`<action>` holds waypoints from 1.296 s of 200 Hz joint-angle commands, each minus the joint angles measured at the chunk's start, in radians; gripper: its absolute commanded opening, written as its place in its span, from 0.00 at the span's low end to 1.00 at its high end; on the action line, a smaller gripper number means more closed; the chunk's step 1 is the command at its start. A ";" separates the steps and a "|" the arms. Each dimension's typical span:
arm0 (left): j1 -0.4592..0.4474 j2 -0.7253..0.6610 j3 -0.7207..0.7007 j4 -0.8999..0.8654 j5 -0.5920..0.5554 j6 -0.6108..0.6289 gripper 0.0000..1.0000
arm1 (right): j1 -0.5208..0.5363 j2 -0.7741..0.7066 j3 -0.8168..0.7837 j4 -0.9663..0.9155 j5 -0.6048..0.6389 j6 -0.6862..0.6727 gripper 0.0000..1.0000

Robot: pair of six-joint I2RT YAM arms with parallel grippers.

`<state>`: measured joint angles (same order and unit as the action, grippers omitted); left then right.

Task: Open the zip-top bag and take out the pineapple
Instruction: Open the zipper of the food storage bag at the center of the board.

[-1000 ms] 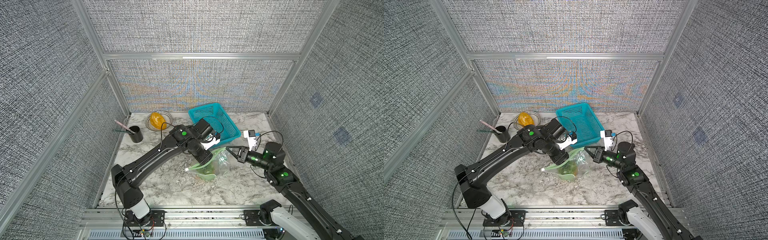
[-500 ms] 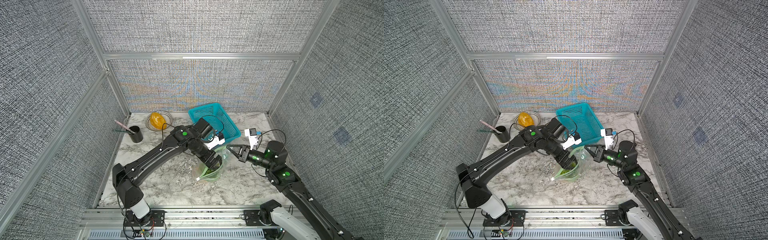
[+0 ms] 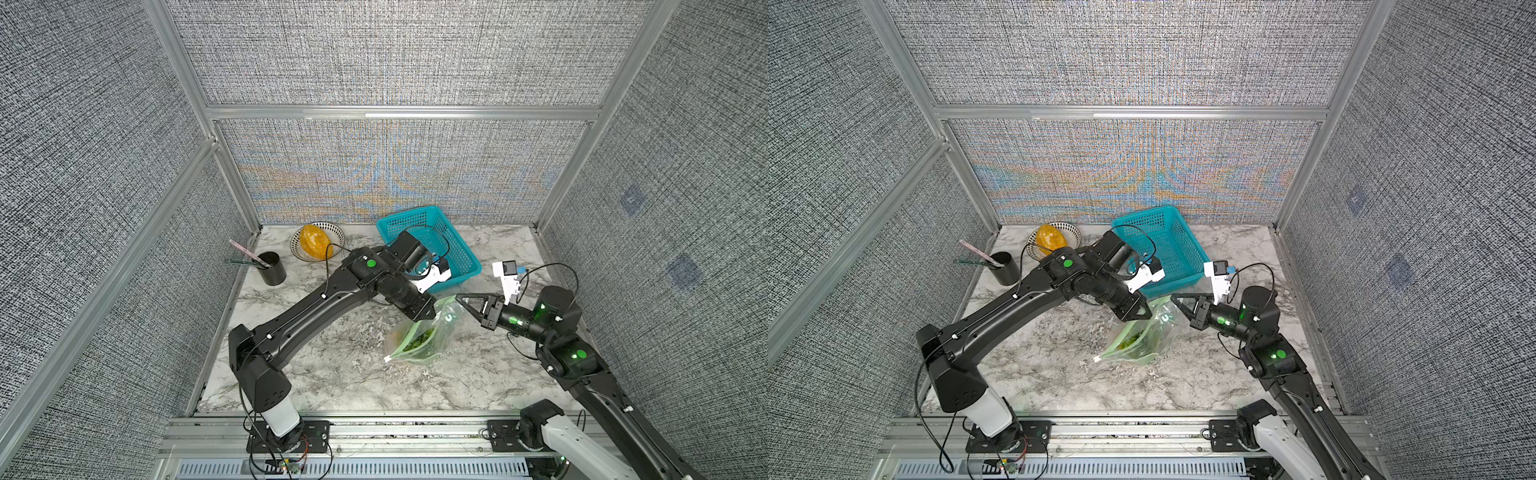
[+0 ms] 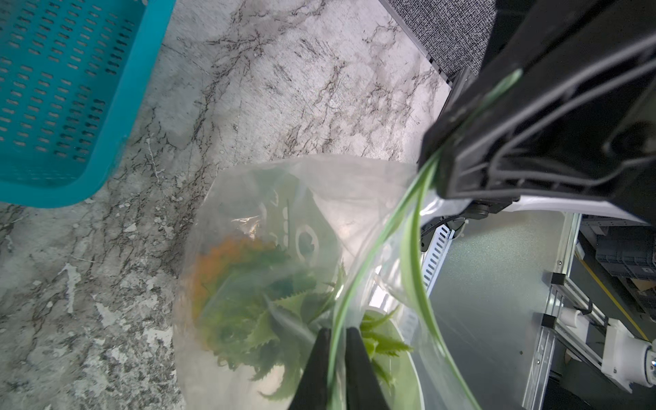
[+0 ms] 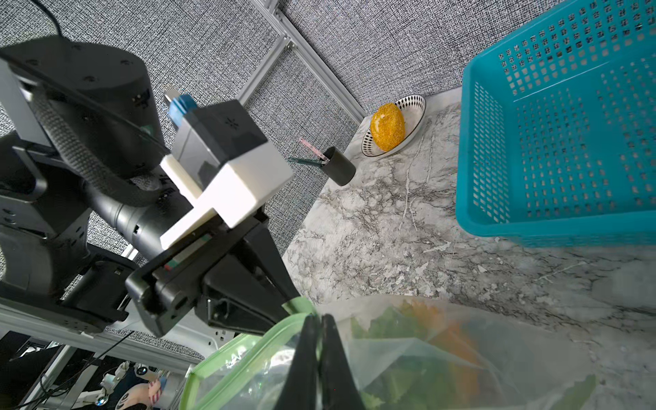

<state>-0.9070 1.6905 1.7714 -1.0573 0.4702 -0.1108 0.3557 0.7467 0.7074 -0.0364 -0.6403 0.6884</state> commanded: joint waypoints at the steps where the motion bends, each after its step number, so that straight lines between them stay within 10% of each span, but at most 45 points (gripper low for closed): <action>1: 0.000 0.020 0.008 -0.029 0.001 0.015 0.14 | 0.001 0.019 0.019 0.012 0.008 -0.029 0.00; 22: 0.000 0.036 0.017 -0.050 0.016 0.011 0.29 | 0.000 0.055 0.024 0.025 -0.002 -0.037 0.00; 40: 0.001 0.054 0.066 -0.113 -0.021 0.019 0.01 | -0.002 0.083 0.028 0.043 -0.014 -0.028 0.00; 75: 0.029 0.037 0.115 -0.162 -0.172 0.002 0.00 | -0.015 0.121 0.064 0.008 -0.017 -0.065 0.00; 134: 0.042 0.005 0.209 -0.301 -0.515 -0.002 0.00 | -0.042 0.191 0.127 0.026 -0.041 -0.085 0.53; 210: 0.054 -0.004 0.414 -0.461 -1.017 0.007 0.00 | -0.049 0.196 0.164 0.003 -0.056 -0.094 0.58; 259: 0.056 0.052 0.451 -0.438 -0.867 -0.023 0.00 | -0.050 0.182 0.144 0.022 -0.087 -0.059 0.58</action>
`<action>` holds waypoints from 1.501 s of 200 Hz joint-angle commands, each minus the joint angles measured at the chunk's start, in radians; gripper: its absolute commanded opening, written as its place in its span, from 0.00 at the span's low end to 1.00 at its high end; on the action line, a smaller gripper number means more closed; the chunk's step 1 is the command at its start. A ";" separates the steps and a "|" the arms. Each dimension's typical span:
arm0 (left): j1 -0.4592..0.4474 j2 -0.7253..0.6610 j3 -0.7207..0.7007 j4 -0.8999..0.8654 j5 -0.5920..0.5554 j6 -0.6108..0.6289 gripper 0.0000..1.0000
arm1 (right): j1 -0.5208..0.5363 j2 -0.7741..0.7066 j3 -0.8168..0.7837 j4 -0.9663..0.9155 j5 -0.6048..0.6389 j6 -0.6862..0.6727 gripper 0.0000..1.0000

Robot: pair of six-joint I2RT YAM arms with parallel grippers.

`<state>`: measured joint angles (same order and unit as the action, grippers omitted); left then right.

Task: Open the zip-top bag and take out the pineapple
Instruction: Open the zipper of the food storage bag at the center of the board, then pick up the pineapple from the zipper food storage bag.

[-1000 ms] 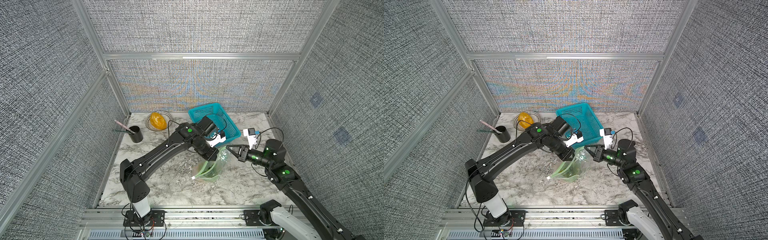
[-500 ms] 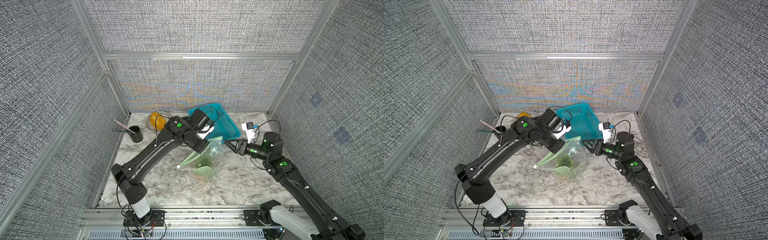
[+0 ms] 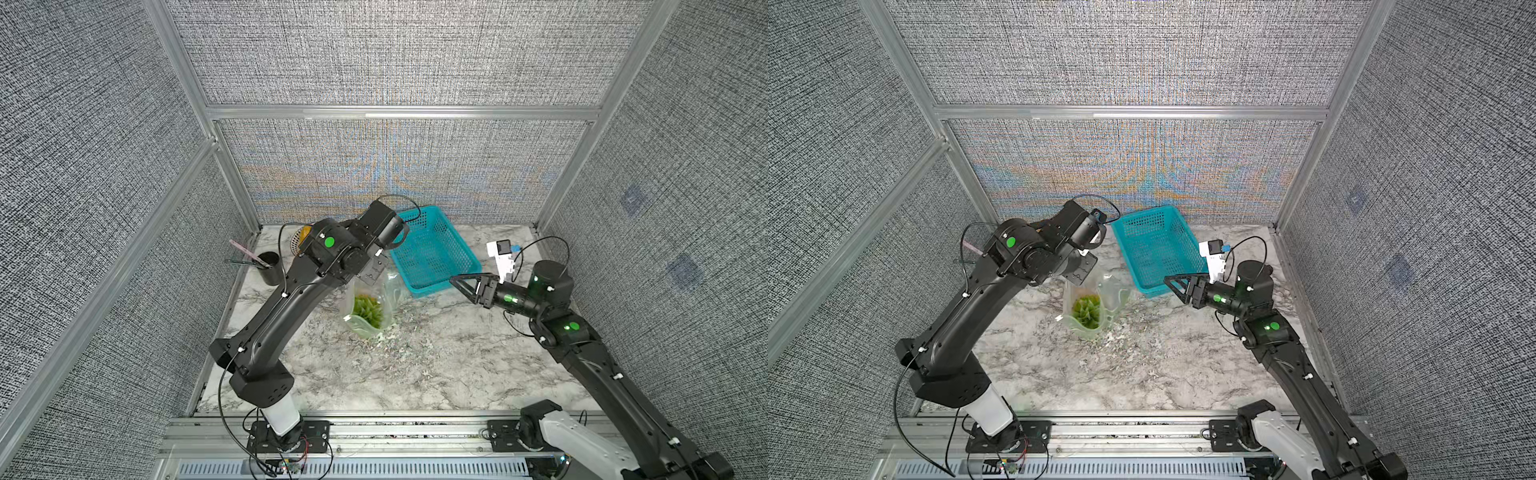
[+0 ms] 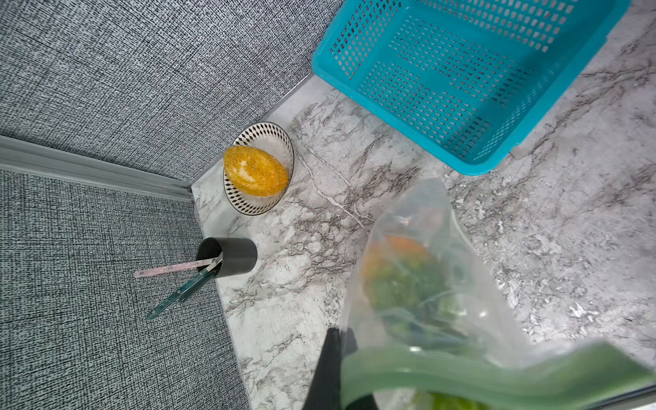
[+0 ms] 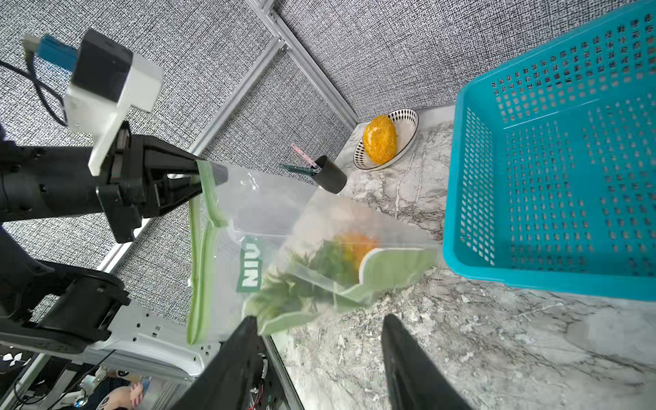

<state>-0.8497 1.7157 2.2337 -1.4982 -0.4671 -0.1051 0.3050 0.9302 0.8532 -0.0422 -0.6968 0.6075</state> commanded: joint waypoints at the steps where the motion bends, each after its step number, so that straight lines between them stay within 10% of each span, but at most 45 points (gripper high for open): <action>1: -0.001 0.029 -0.012 0.003 0.076 -0.031 0.00 | 0.000 -0.002 0.000 0.028 -0.033 0.024 0.58; 78: -0.002 0.099 -0.204 0.244 0.464 -0.290 0.00 | 0.114 -0.010 -0.023 0.006 -0.062 0.056 0.54; 220: -0.005 0.064 -0.336 0.460 0.700 -0.388 0.00 | 0.148 0.300 -0.186 0.257 -0.070 -0.006 0.36; 272: -0.022 0.050 -0.335 0.493 0.785 -0.370 0.00 | 0.155 0.413 -0.142 0.258 -0.102 -0.044 0.36; 300: -0.038 0.048 -0.336 0.509 0.822 -0.348 0.00 | 0.167 0.463 -0.109 0.223 -0.104 -0.088 0.56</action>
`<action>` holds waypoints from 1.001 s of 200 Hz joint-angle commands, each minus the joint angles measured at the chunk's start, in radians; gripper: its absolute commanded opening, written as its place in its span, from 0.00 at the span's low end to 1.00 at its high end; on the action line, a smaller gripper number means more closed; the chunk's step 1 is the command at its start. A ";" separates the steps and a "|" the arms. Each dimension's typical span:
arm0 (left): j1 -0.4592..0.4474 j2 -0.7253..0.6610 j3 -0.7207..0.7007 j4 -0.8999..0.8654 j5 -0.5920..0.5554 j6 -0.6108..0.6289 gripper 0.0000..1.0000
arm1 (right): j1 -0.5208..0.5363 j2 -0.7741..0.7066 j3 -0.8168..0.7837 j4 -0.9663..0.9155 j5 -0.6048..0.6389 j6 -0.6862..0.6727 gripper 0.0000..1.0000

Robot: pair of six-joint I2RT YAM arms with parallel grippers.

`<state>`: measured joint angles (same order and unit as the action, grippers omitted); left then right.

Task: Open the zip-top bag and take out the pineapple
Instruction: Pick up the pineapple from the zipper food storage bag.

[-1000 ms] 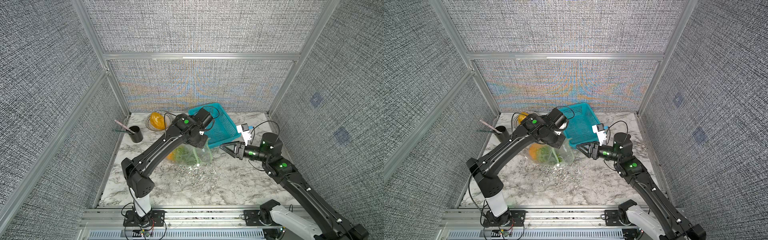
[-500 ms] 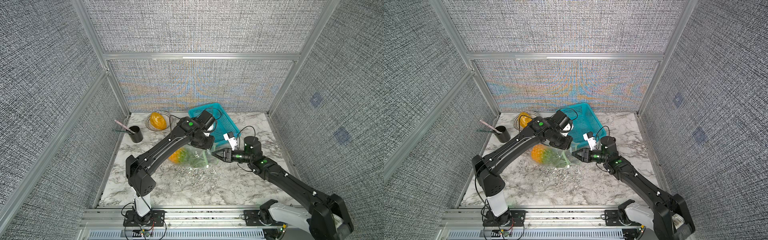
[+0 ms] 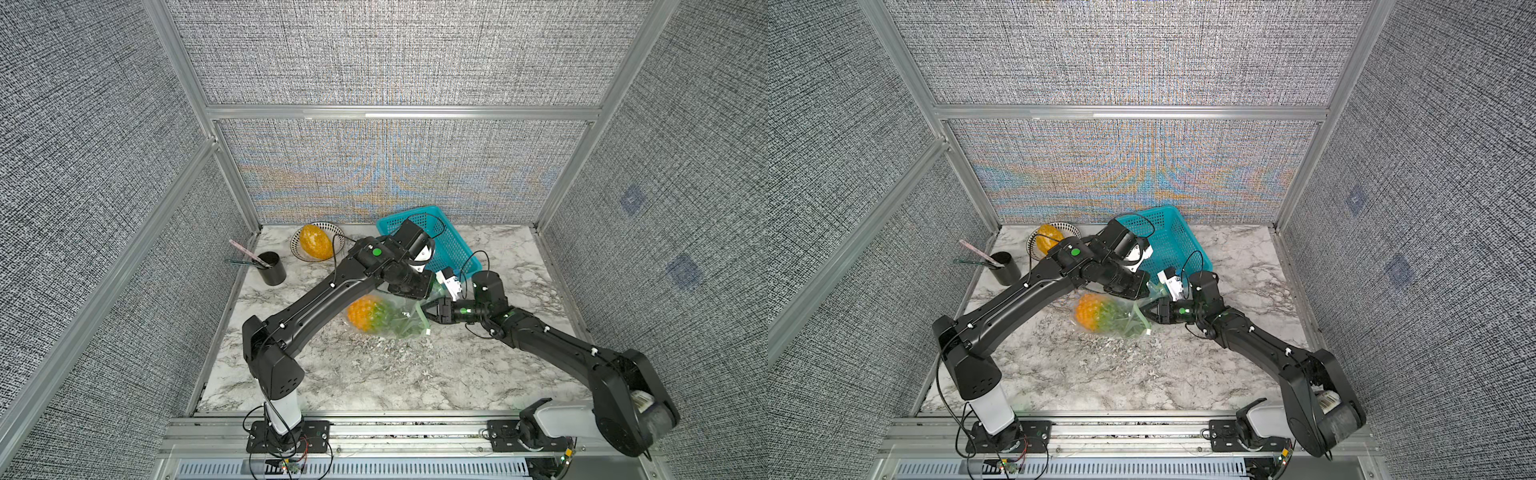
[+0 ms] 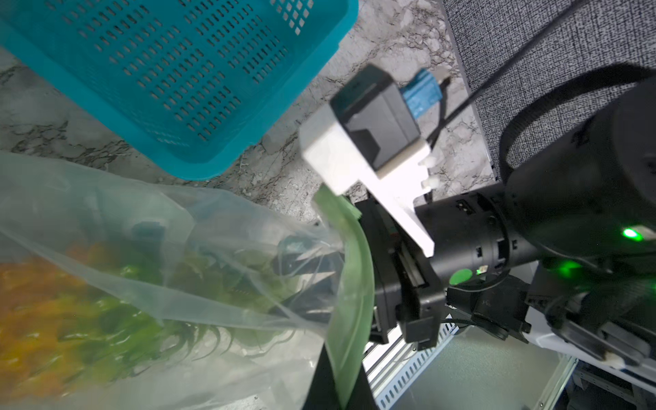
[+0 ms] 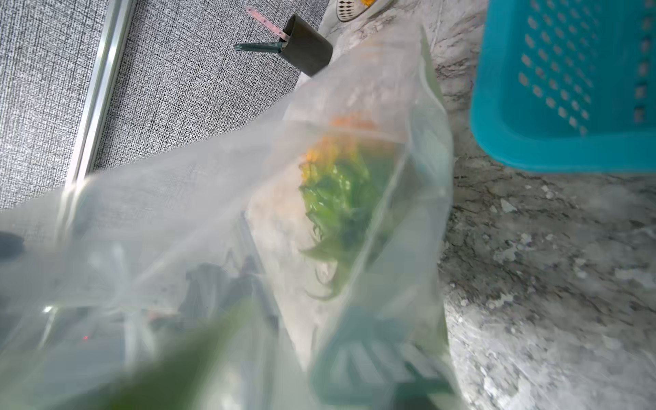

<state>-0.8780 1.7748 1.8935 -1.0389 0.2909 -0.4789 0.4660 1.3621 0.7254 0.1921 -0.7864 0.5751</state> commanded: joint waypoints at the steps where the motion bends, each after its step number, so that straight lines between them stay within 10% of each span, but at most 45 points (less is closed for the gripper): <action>1: -0.010 -0.011 0.003 0.050 0.064 0.028 0.00 | 0.006 0.033 0.019 -0.013 -0.014 -0.058 0.56; 43: -0.015 -0.009 -0.011 0.052 0.087 0.058 0.02 | 0.007 0.093 -0.012 -0.025 -0.013 -0.116 0.59; 58: -0.015 -0.006 -0.013 0.033 0.099 0.084 0.35 | 0.009 0.111 -0.008 -0.051 -0.007 -0.150 0.60; 112: 0.034 -0.064 -0.005 -0.017 0.034 0.142 0.97 | 0.010 0.129 0.001 -0.103 0.041 -0.194 0.76; 200: 0.275 -0.216 -0.351 0.078 -0.201 0.017 0.99 | 0.044 0.154 0.020 -0.133 0.118 -0.224 0.98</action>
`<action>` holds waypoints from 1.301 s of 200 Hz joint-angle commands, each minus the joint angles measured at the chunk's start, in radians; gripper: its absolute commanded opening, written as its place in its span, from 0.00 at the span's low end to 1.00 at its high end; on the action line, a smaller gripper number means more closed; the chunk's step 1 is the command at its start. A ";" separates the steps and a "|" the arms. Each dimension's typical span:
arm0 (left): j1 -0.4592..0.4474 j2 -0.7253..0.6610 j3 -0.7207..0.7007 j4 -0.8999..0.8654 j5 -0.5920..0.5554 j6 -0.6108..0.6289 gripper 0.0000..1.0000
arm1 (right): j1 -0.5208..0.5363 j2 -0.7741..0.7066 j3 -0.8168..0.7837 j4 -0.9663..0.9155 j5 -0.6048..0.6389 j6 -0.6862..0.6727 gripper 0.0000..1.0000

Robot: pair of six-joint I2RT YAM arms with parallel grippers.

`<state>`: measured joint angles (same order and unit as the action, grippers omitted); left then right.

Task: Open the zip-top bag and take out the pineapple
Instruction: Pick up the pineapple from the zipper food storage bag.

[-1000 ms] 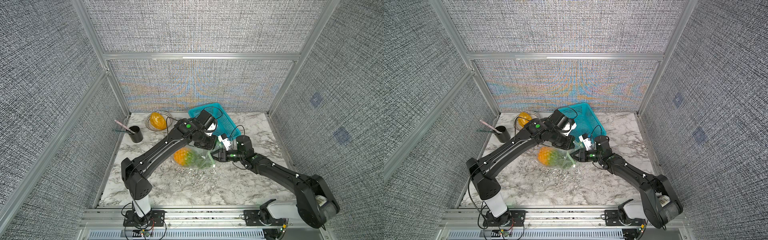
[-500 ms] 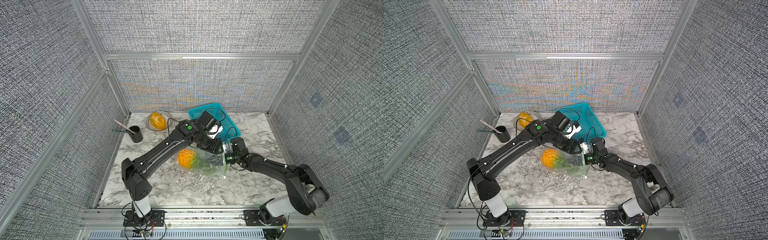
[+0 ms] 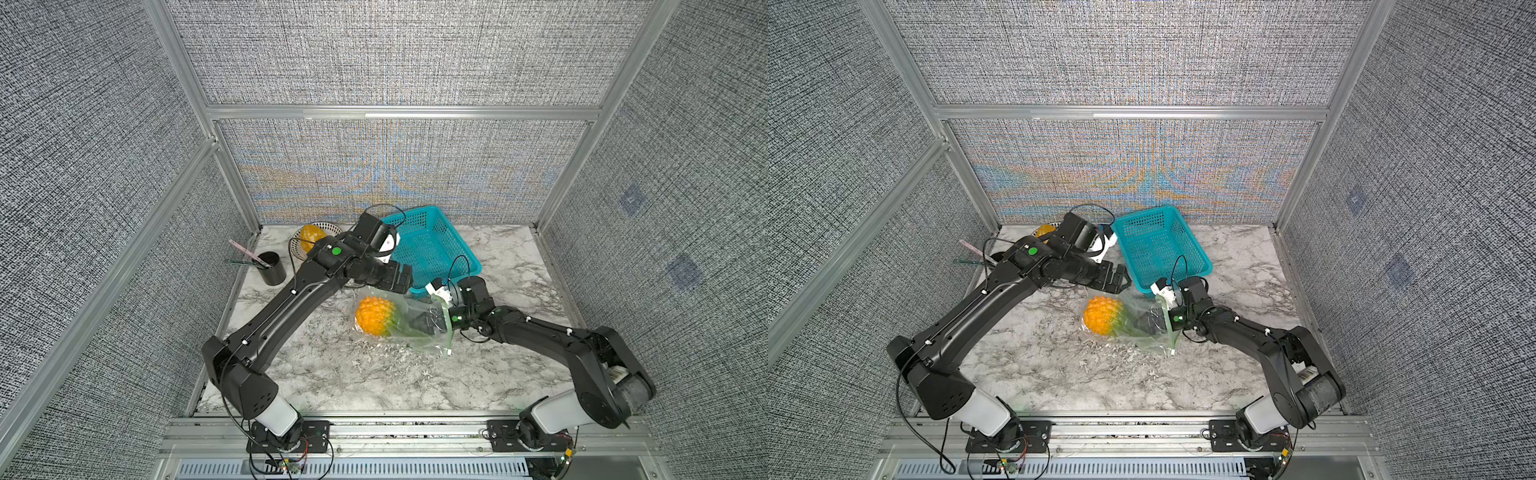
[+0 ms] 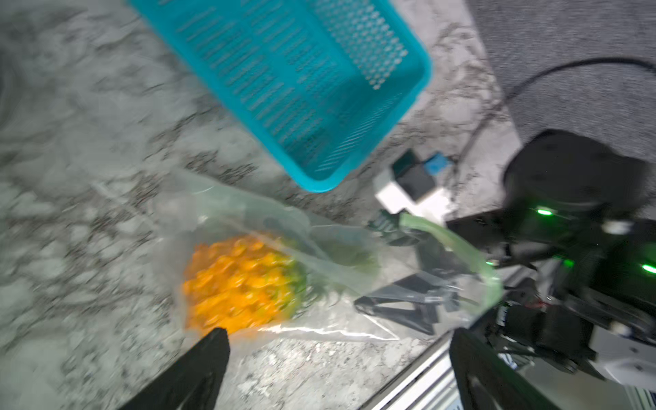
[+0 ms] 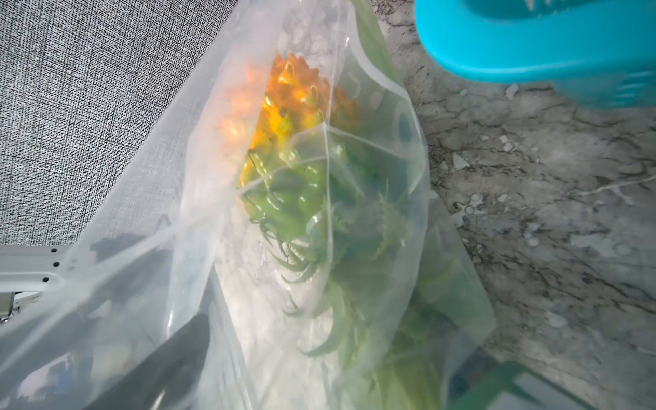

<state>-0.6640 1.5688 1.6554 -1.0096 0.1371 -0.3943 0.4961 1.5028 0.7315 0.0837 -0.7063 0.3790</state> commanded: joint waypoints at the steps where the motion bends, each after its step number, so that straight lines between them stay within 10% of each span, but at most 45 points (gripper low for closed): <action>1: 0.065 -0.010 -0.119 0.052 -0.046 -0.071 0.99 | 0.015 0.014 0.015 -0.026 0.039 -0.028 0.98; 62: 0.164 0.079 -0.272 0.212 0.107 -0.143 0.98 | 0.050 0.070 0.051 -0.075 0.173 -0.058 0.98; 164: 0.165 0.152 -0.369 0.295 0.188 -0.178 0.49 | 0.092 0.157 0.056 -0.084 0.295 -0.070 0.93; 260: 0.167 0.139 -0.319 0.219 0.117 -0.103 0.43 | 0.096 0.129 0.062 -0.082 0.220 -0.054 0.32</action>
<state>-0.4992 1.7126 1.3235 -0.7292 0.3103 -0.5468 0.5949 1.6485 0.7895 0.0380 -0.4965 0.3111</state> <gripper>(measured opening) 0.433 0.340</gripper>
